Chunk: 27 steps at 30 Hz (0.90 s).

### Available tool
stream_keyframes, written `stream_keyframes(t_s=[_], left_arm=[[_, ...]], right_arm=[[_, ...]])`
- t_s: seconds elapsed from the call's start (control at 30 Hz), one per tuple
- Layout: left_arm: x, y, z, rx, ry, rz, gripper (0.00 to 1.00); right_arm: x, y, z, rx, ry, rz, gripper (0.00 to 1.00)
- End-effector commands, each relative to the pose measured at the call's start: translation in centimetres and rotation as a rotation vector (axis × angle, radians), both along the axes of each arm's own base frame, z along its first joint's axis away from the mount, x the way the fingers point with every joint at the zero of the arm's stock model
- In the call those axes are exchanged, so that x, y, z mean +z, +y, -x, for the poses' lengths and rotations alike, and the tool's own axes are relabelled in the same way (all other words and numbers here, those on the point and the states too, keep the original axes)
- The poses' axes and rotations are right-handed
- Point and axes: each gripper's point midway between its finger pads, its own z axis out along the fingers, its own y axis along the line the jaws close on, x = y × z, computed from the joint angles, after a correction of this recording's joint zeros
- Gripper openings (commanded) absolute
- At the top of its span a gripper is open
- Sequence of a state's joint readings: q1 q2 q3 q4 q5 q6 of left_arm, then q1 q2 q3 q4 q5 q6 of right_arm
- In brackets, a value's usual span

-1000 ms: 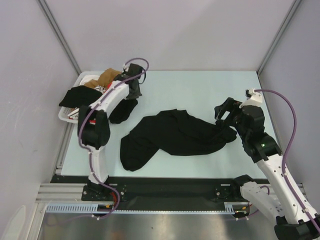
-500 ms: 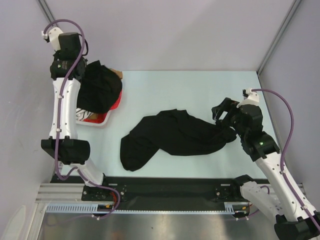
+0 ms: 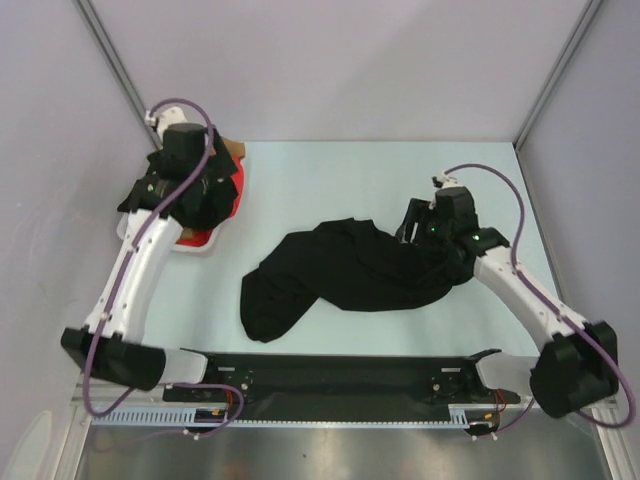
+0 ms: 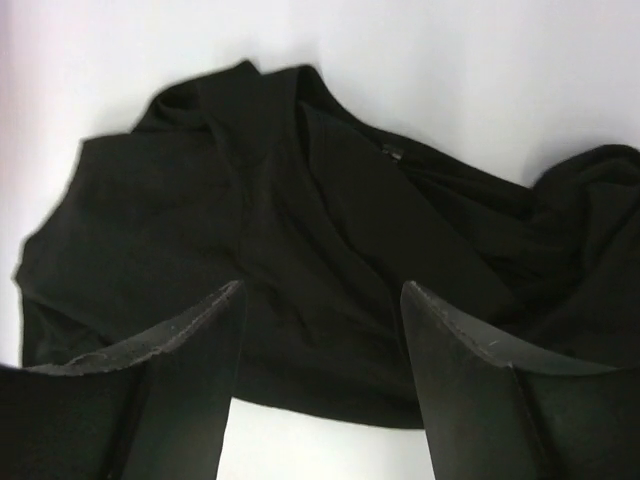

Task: Fold and stack the tank tops
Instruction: Flatten the tank top out

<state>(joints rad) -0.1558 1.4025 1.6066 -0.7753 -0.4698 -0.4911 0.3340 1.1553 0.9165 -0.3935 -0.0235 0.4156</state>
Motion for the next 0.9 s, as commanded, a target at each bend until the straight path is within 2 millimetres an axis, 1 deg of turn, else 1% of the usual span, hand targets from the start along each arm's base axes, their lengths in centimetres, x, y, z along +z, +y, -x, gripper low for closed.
stream_keyframes(t_s=[0.0,0.03,0.07,0.1,0.13,0.17,0.2,0.23,0.27,0.3,0.33,0.37,0.4,0.43,0.47,0.53,0.57,0.6,0.63,0.67,0.7,0.73,0.77,0.8,0.83,0.87], left_arm=[[5.1,-6.7,2.6,-0.267,-0.207,0.060,1.00],[3.8,-7.5,3.2,-0.307,-0.181,0.067,1.00],[4.1,-7.9,4.5,-0.336,-0.198,0.086,1.00],[3.2,-9.0,5.2,-0.394,-0.179,0.121,1.00],[1.0,-9.3,5.9,-0.410,-0.137,0.143,1.00],[1.0,-9.5,7.2,-0.435,-0.151,0.163,1.00],[0.2,-9.9,7.9,-0.462,-0.139,0.182,1.00],[-2.0,-9.9,8.6,-0.464,-0.094,0.191,1.00],[-2.0,-9.7,9.6,-0.468,-0.108,0.199,1.00],[-2.6,-9.6,10.1,-0.470,-0.099,0.204,1.00],[-3.9,-9.6,10.6,-0.476,-0.070,0.205,1.00],[-4.1,-9.4,11.2,-0.476,-0.070,0.202,1.00],[-4.4,-9.3,11.4,-0.473,-0.061,0.202,1.00],[-5.1,-9.2,11.8,-0.479,-0.040,0.192,1.00],[-5.4,-9.0,12.0,-0.476,-0.031,0.187,1.00],[-6.1,-8.9,12.1,-0.482,-0.010,0.172,1.00],[-6.3,-8.8,12.2,-0.477,-0.007,0.167,1.00],[-6.7,-8.7,12.2,-0.476,0.004,0.163,1.00],[-7.2,-8.8,12.2,-0.477,0.013,0.160,1.00],[-7.5,-8.8,12.1,-0.481,0.015,0.159,1.00],[-7.8,-8.8,12.0,-0.478,0.026,0.158,1.00],[-8.2,-8.9,12.0,-0.481,0.034,0.161,1.00],[-8.5,-9.0,11.9,-0.483,0.041,0.161,1.00],[-8.7,-9.2,11.9,-0.493,0.043,0.166,1.00],[-9.1,-9.3,11.7,-0.494,0.048,0.165,1.00],[-9.4,-9.3,11.7,-0.495,0.055,0.163,1.00]], right_arm=[[1.1,3.4,-2.5,0.112,-0.020,-0.011,0.68],[0.6,4.6,-2.8,0.145,-0.005,0.000,0.69],[0.2,5.4,-3.3,0.167,0.006,0.008,0.68],[-1.5,6.3,-4.0,0.184,0.048,0.035,0.68],[-0.7,7.3,-5.1,0.202,0.023,0.045,0.68],[-0.8,8.6,-5.3,0.228,0.029,0.061,0.68],[-1.5,9.0,-6.0,0.225,0.036,0.090,0.67],[-1.9,10.2,-7.3,0.232,0.039,0.107,0.67],[-2.8,11.3,-7.4,0.262,0.050,0.139,0.65],[-3.5,11.4,-8.1,0.246,0.057,0.176,0.65],[-5.8,12.0,-8.7,0.250,0.099,0.220,0.65],[-5.5,12.6,-9.5,0.255,0.093,0.244,0.68],[-6.0,13.0,-9.8,0.253,0.094,0.275,0.70],[-8.1,13.3,-10.0,0.253,0.131,0.311,0.73],[-8.0,13.6,-10.6,0.249,0.125,0.327,0.74],[-9.1,14.3,-10.8,0.252,0.130,0.364,0.74],[-10.2,14.6,-11.1,0.255,0.149,0.385,0.74],[-10.6,14.4,-11.3,0.242,0.151,0.410,0.72],[-10.9,14.7,-11.5,0.242,0.150,0.426,0.66],[-11.5,14.4,-11.3,0.235,0.174,0.454,0.45],[-11.5,13.9,-12.1,0.197,0.166,0.488,0.34],[-11.5,13.6,-12.1,0.186,0.167,0.506,0.22],[-11.2,13.3,-12.2,0.176,0.163,0.516,0.04],[-9.2,13.0,-12.3,0.157,0.131,0.505,0.00],[-8.5,12.5,-12.0,0.144,0.121,0.501,0.00],[-7.3,12.4,-12.0,0.133,0.091,0.480,0.00]])
